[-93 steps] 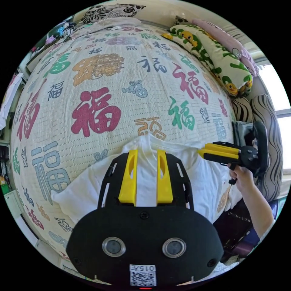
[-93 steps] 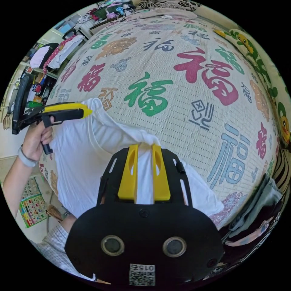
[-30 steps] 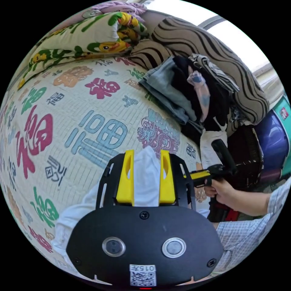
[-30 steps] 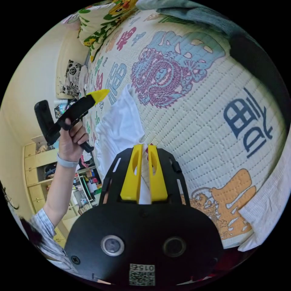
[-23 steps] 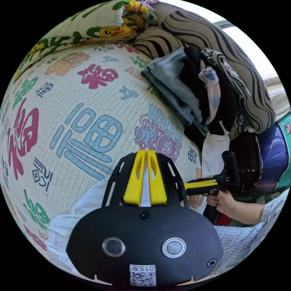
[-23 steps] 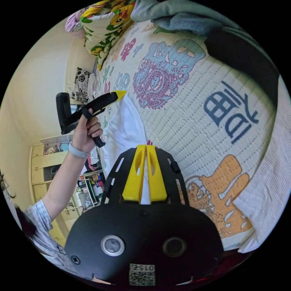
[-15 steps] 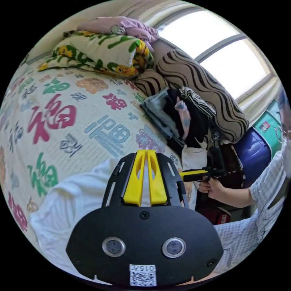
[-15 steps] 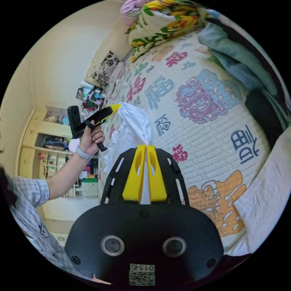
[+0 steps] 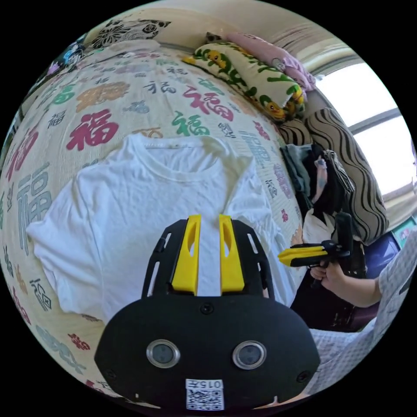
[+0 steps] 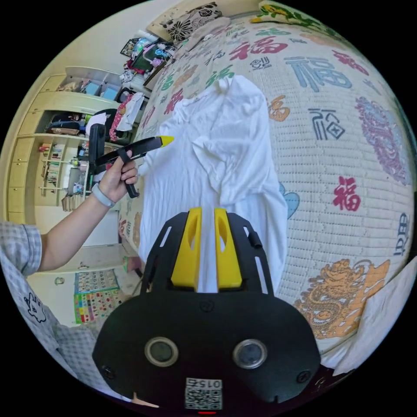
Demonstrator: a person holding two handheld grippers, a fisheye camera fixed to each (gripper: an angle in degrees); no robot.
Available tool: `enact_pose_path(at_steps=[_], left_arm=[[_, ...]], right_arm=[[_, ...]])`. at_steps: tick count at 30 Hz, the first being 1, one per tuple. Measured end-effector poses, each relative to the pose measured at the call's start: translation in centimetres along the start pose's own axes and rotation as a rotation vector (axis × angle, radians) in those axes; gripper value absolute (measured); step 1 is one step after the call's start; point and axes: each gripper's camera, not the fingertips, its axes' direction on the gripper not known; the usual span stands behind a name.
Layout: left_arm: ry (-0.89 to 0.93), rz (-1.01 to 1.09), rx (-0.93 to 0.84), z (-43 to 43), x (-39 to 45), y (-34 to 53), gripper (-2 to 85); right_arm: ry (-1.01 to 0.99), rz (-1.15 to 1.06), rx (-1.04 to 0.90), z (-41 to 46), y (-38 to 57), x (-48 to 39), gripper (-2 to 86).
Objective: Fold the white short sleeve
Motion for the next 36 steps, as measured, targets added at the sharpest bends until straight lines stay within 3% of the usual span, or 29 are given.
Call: enact_pose_path(at_steps=[5,8,11,17,23,30,33,36], left_arm=[[-0.08,0.229,-0.061,3.1,3.8,-0.5,9.5],[-0.122,0.293,-0.11,6.3,4.5,-1.1,4.2],[-0.106,0.29,-0.122,7.7,3.8,-1.5,0.6],[-0.087,0.345,0.013,4.3,2.9,0.6,0.8],[-0.22,0.263,-0.239,8.0,-0.5,4.2,8.5],[-0.007,0.105,0.052,7.3,-3.5,0.9,11.1],[0.057,0.077,0.024,11.1,-4.5,-2.4,9.6],[0.108,0.067,-0.105,15.8,-5.7,-4.5,2.3]], right_arm=[[0.23,-0.019,0.022,1.2,-2.4,-1.6,8.4],[0.325,-0.023,-0.078,4.3,-3.8,-2.1,6.5],[0.406,-0.024,-0.055,4.8,-4.1,-3.2,4.1],[0.316,-0.059,0.024,3.6,-2.8,-6.2,3.8],[0.292,-0.049,-0.154,6.8,-3.0,-8.1,8.3],[0.304,0.109,0.043,3.6,-4.2,-8.0,9.3],[0.286,0.114,0.023,4.1,-6.2,-8.3,9.2],[0.345,0.081,-0.065,5.7,-8.0,-9.7,4.5]])
